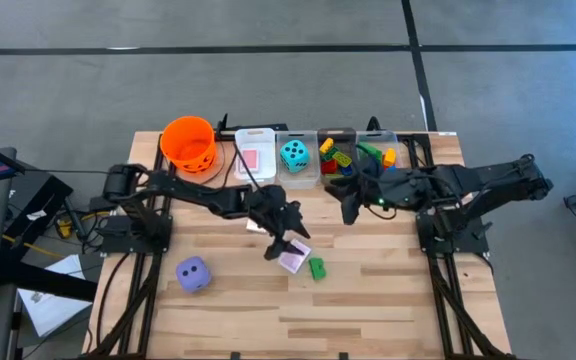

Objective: Pick & Place Toys
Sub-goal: Put the large green game piece into the right transparent bin

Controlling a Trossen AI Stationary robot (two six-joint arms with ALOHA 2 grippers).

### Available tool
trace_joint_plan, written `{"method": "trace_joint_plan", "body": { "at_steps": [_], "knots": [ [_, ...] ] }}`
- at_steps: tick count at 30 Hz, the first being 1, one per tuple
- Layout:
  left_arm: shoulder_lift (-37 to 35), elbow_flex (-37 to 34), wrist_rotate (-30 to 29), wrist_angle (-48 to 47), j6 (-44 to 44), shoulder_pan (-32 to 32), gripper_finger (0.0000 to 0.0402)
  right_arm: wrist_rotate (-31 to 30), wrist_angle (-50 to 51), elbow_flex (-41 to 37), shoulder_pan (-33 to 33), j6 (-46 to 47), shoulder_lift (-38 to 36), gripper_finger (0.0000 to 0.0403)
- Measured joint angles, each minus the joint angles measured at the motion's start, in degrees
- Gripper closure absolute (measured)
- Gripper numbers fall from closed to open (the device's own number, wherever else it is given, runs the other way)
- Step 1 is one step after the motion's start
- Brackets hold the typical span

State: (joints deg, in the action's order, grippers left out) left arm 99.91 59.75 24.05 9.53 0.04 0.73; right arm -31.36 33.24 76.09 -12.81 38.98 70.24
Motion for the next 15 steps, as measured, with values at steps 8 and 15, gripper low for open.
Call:
{"method": "trace_joint_plan", "body": {
  "at_steps": [8, 15],
  "knots": [
    [4.67, 0.04, 4.27, 5.21, 8.82, 2.06, 0.0147, -0.06, 7.9, 0.0, 1.74, 19.2, 0.04, 0.0278],
    [9.43, 0.04, 4.77, 10.54, 9.04, 1.82, 0.0147, 0.03, 11.49, 0.0, 1.17, 26.93, 0.35, 0.0278]
  ]
}}
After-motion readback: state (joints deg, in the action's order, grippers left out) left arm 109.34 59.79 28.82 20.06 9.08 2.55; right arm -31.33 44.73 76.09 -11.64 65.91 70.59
